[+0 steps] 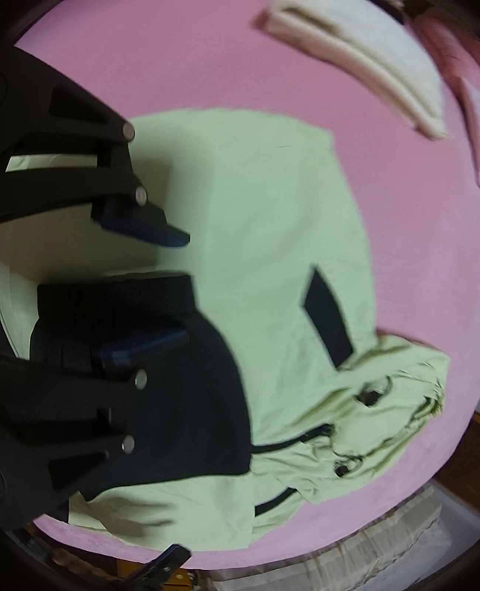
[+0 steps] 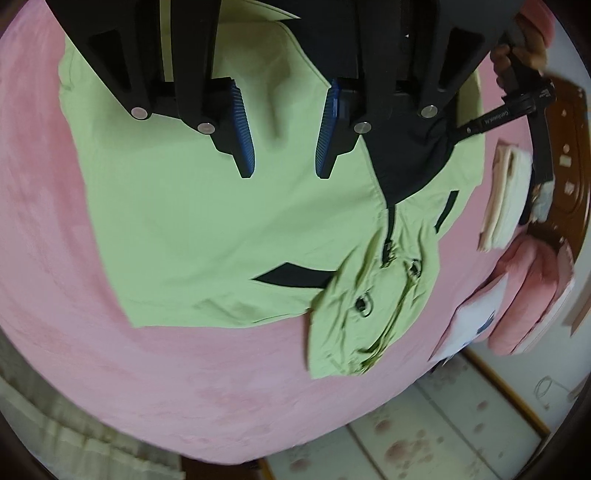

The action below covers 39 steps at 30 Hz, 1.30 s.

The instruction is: Fold large clothes

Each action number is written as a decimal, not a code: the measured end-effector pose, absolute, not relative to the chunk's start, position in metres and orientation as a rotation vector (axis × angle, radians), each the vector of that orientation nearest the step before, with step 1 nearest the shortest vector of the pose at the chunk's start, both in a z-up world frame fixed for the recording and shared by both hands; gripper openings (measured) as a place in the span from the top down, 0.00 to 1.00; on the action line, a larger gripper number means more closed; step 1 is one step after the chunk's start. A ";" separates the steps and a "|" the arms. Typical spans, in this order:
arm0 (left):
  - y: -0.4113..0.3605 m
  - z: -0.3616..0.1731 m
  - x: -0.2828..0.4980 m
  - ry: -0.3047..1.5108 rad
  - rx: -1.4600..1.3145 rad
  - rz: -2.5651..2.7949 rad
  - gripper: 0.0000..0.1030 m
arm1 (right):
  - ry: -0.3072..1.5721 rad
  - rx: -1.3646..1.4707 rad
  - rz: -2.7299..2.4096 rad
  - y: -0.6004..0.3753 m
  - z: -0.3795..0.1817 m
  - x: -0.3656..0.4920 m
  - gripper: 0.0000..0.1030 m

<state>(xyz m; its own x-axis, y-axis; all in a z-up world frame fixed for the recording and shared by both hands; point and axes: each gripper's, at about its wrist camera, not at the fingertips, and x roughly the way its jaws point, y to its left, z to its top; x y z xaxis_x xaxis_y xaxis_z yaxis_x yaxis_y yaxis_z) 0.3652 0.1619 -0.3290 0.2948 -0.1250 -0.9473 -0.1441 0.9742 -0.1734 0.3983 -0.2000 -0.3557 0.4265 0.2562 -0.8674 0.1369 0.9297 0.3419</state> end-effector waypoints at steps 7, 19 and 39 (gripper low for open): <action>0.166 -0.311 0.420 1.292 -0.185 -0.064 0.53 | 1.257 0.438 0.261 -0.199 -0.361 0.478 0.50; 0.174 -0.291 0.583 1.234 -0.151 -0.156 0.53 | 1.363 0.481 0.311 -0.233 -0.367 0.688 0.41; 0.134 -0.363 0.694 1.076 -0.534 -0.283 0.88 | 1.153 0.690 0.505 -0.243 -0.425 0.814 0.79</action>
<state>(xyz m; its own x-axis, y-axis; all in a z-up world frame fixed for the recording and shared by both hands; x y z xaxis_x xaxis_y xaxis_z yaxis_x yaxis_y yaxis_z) 0.6945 0.1335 -0.3625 0.4554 -0.4692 -0.7566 -0.0360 0.8394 -0.5423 0.8138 -0.2434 -0.4248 0.3350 0.6825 -0.6496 -0.0148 0.6931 0.7207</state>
